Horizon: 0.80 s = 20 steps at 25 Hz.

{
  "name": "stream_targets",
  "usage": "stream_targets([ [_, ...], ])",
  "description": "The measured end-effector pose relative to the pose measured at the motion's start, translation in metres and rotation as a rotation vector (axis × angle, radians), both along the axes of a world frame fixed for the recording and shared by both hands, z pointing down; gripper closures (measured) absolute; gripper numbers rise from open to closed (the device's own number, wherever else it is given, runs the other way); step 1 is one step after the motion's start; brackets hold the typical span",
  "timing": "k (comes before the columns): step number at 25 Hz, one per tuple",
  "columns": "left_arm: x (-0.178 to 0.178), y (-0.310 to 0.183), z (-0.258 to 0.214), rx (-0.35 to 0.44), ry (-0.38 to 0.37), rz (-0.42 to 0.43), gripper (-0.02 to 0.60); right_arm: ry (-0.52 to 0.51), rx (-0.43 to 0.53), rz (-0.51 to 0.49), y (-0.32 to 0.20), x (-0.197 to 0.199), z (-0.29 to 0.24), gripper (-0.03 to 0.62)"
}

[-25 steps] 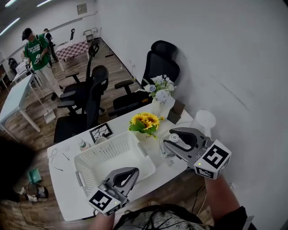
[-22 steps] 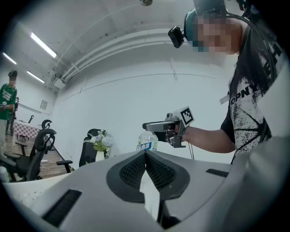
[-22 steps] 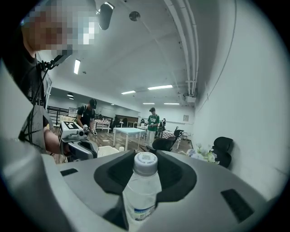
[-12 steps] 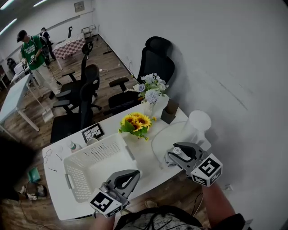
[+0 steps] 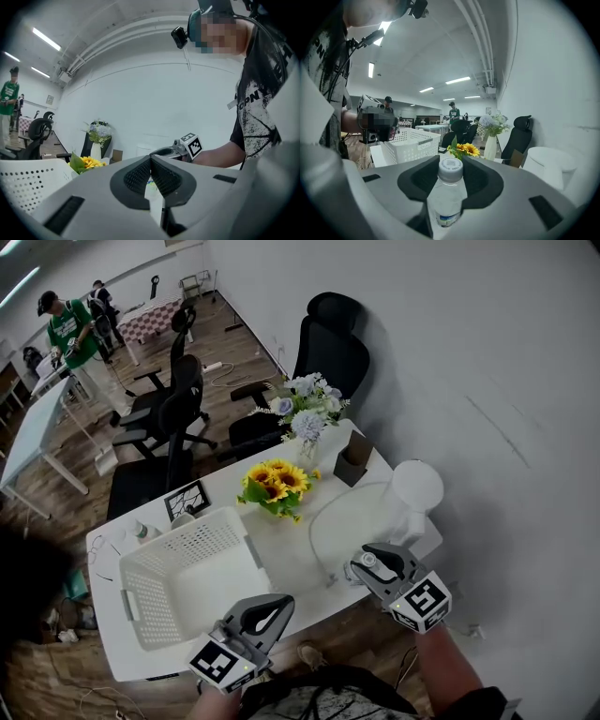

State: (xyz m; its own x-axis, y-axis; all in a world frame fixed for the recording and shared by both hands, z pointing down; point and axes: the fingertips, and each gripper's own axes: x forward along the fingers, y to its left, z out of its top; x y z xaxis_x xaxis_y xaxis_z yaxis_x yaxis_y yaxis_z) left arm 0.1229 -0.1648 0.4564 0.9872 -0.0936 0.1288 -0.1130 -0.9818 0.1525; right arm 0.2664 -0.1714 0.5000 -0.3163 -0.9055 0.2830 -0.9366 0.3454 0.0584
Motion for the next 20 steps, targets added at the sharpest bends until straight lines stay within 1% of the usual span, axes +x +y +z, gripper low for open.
stream_targets([
  [2,0.005,0.002,0.006,0.004,-0.015,-0.002,0.571,-0.005,-0.007,0.002,0.000,0.006,0.013,0.434],
  [4,0.011,0.006,0.009,0.025,-0.028,0.011,0.571,-0.010,-0.015,0.006,-0.002,0.011,0.024,0.434],
  [7,0.017,0.010,0.007,0.036,-0.026,0.024,0.571,-0.013,-0.025,0.007,-0.004,0.015,0.037,0.434],
  [11,0.021,0.010,0.005,0.043,-0.015,0.018,0.571,-0.005,-0.037,0.007,-0.006,0.019,0.051,0.434],
  [14,0.022,0.009,0.004,0.043,0.000,0.003,0.571,-0.009,-0.032,0.009,-0.006,0.021,0.056,0.434],
  [16,0.022,0.008,0.007,0.040,-0.021,-0.009,0.571,-0.008,-0.030,0.002,-0.008,0.021,0.057,0.434],
  [20,0.023,0.010,0.008,0.045,-0.027,-0.002,0.571,0.013,-0.029,-0.016,-0.012,0.016,0.056,0.434],
])
